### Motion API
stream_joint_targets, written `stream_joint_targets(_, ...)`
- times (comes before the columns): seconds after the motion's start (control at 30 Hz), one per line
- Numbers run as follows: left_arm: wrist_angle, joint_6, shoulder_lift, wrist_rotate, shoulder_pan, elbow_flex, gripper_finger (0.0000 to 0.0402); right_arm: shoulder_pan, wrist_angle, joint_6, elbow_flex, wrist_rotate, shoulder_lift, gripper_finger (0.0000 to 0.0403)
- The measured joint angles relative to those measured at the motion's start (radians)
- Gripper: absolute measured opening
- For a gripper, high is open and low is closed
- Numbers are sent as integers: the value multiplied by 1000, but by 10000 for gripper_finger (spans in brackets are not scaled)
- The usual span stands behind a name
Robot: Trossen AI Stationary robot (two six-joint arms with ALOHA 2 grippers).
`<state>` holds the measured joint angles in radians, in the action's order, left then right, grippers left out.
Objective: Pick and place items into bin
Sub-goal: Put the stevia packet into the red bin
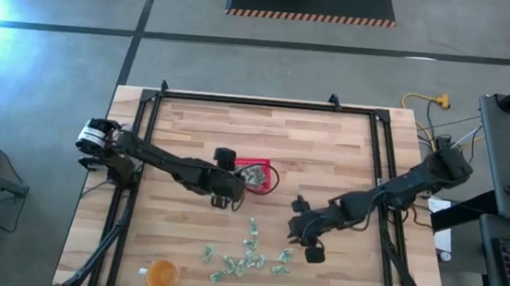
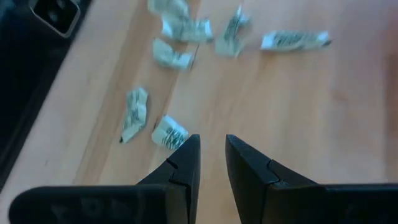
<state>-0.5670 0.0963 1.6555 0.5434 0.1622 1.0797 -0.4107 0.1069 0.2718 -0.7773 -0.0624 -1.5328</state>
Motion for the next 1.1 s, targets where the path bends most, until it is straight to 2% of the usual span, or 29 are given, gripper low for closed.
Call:
stream_joint_targets(0.2,5,-38,-48,-16,30,-3,176,-22,-25,51,-4,-2,-79,74)
stream_joint_targets(0.5,20,-64,-82,-17,49,-5,176,-42,-65,66,-6,2,-149,133)
stream_joint_targets(0.67,21,-64,-84,-16,49,-6,176,-48,-72,77,-10,2,-173,154)
stream_joint_targets(1.1,18,-64,-84,-15,49,-8,176,-76,-129,92,-9,13,-187,146)
